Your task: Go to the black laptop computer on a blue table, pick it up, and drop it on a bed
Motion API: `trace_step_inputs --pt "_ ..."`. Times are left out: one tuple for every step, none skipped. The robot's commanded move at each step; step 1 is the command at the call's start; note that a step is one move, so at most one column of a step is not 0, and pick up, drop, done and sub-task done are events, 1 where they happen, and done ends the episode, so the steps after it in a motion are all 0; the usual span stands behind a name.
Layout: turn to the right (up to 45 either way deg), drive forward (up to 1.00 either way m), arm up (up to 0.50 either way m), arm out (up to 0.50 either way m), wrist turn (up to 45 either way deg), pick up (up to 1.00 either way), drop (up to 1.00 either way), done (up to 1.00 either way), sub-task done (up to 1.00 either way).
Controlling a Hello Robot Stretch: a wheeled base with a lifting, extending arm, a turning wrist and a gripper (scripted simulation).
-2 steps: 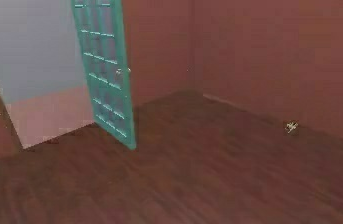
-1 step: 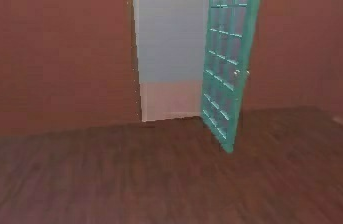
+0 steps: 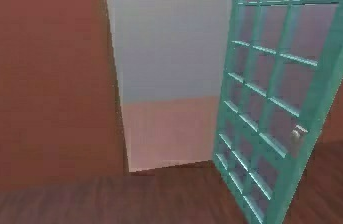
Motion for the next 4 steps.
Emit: trace_step_inputs --pt "0.0 1.00 0.00 0.00 0.0 0.00 0.00 0.00 0.00" --pt "0.0 0.90 0.00 0.00 0.0 0.00 0.00 0.00 0.00" --pt "45.0 0.00 0.00 0.00 0.0 0.00 0.00 0.00 0.00" --pt "6.0 0.00 0.00 0.00 0.0 0.00 0.00 0.00 0.00"
